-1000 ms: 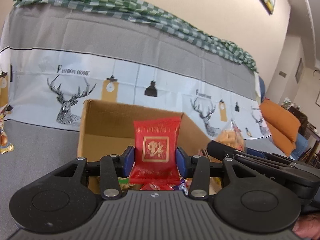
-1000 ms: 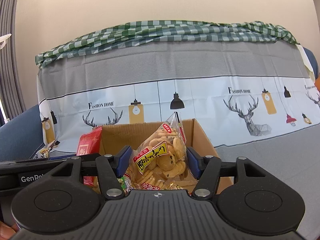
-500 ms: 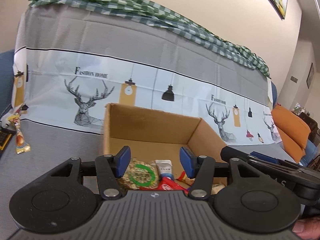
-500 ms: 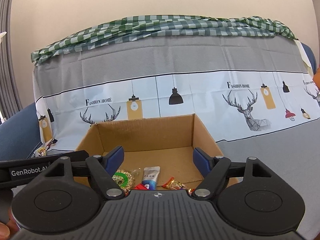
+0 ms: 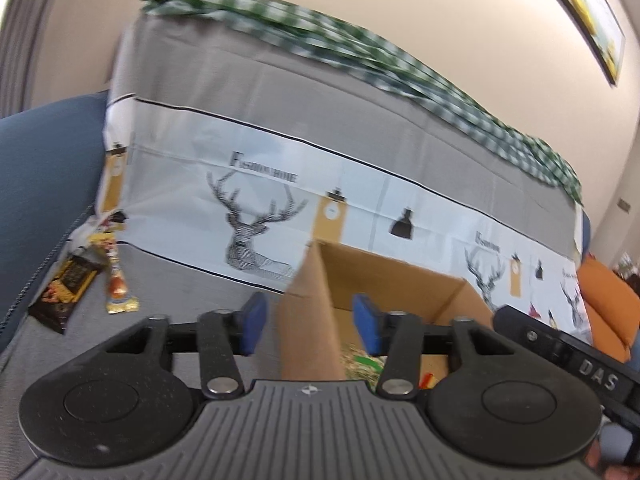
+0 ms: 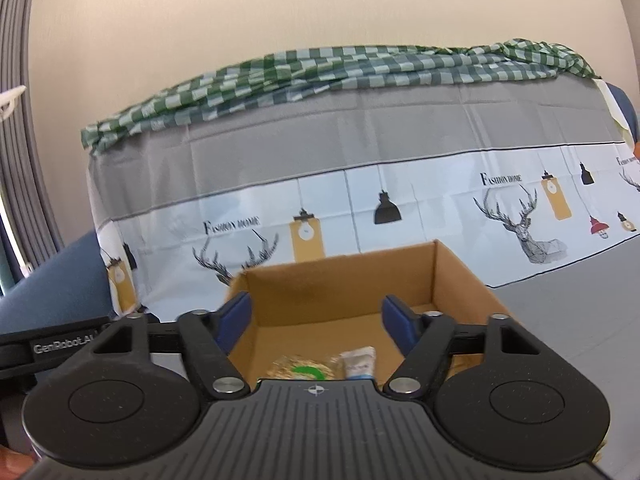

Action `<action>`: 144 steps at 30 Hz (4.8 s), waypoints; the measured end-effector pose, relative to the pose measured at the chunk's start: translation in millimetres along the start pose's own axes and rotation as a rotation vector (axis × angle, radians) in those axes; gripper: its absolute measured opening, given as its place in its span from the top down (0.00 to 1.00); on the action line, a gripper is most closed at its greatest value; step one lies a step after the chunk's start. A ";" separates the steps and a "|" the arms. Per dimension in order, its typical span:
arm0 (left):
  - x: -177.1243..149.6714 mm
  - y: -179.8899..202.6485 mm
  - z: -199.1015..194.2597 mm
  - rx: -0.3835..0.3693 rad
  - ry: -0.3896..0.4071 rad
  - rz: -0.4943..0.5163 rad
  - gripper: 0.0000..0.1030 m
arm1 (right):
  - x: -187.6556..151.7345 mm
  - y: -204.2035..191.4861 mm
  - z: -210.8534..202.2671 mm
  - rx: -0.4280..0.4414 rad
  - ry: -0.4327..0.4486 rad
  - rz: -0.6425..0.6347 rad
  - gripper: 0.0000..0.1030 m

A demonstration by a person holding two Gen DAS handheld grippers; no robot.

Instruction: Organize snacks

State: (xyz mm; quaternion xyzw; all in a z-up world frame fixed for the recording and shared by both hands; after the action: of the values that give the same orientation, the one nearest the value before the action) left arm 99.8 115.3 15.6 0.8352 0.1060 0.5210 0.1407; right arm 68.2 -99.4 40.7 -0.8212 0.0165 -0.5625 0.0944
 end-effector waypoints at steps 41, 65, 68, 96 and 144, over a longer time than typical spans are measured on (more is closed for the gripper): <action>-23.3 -175.7 92.1 0.651 -0.132 0.111 0.43 | -35.7 -253.2 235.4 0.498 -0.607 -0.270 0.47; -26.8 -187.4 79.6 0.598 -0.144 0.076 0.71 | -40.3 -215.8 216.0 0.391 -0.640 -0.280 0.91; -29.8 -177.8 64.3 0.576 -0.145 0.084 0.75 | -43.9 -193.4 163.0 0.379 -0.602 -0.269 0.91; -94.0 -158.5 -83.7 0.271 -0.233 -0.626 0.81 | -176.5 -124.8 -19.5 0.416 -0.599 -0.352 0.88; -103.4 -97.1 -40.8 0.455 -0.336 -0.044 0.58 | -172.6 -116.3 -24.2 0.400 -0.565 -0.352 0.90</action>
State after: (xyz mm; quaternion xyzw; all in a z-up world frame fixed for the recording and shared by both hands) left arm 15.2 178.1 -87.8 0.9174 0.2135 0.3350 -0.0235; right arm -26.7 34.5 -89.7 -0.8995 -0.2614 -0.3136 0.1555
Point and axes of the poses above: each gripper's, at about its wrist camera, not at the fingertips, and z roughly the way its jaws point, y to its right, x to its top, the point moved 3 cm from there along z, roughly the way its jaws point, and after that the axes turned 2 degrees about -x, right-handed, at the moved point
